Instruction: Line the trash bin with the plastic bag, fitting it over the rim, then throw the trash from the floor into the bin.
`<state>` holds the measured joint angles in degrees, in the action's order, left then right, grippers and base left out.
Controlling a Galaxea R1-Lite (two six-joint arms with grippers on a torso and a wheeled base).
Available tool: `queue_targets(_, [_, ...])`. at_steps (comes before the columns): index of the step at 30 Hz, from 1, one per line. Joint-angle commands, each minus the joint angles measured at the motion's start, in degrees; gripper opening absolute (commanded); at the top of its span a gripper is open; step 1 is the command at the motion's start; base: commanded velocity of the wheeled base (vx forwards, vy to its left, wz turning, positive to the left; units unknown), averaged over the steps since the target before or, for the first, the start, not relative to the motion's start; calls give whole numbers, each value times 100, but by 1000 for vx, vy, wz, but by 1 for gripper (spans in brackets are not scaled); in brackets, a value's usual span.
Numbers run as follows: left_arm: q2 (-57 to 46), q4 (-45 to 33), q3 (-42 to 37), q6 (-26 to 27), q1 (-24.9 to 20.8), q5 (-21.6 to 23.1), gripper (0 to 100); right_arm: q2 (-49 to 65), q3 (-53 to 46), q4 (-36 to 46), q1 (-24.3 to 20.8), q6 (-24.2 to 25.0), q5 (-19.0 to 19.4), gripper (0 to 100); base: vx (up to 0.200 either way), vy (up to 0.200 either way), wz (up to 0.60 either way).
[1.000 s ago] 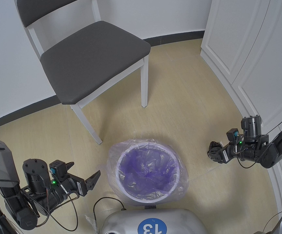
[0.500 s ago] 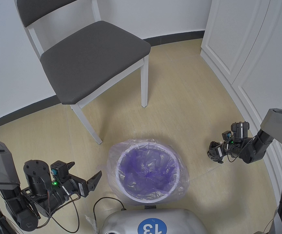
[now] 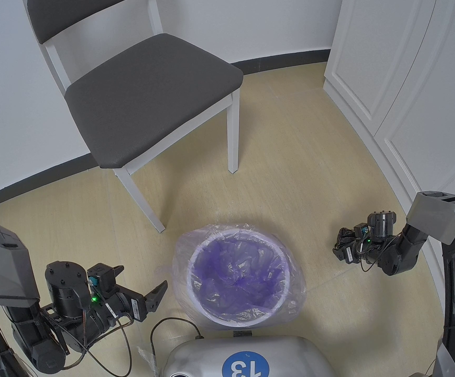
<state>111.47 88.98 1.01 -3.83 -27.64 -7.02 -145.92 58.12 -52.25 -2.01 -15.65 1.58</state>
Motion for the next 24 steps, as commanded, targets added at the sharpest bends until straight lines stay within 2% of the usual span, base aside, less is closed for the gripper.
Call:
queue_targets(1, [24, 102, -101, 5, -58, -89, 100, -59, -38, -5, -1, -17, 96, 100, 0, 0, 0])
queue_targets(6, [50, 102, -101, 14, -233, -458, 100, -42, -29, 48, -19, -61, 123, 100, 0, 0, 0])
queue_targets(10, [200, 102, -101, 14, -242, -476, 100, -42, -29, 48, -19, -52, 140, 100, 0, 0, 0])
queue_targets(11, [217, 102, -101, 14, -242, -476, 100, -42, -38, 48, -19, -52, 140, 0, 0, 0, 0])
queue_targets(16, [244, 102, -101, 14, -251, -484, 100, -42, -82, 48, -19, -26, 325, 0, 0, 0, 0])
queue_targets(24, [217, 102, -101, 14, -339, -581, 100, -50, -152, -40, -10, -78, 386, 0, 0, 0, 0])
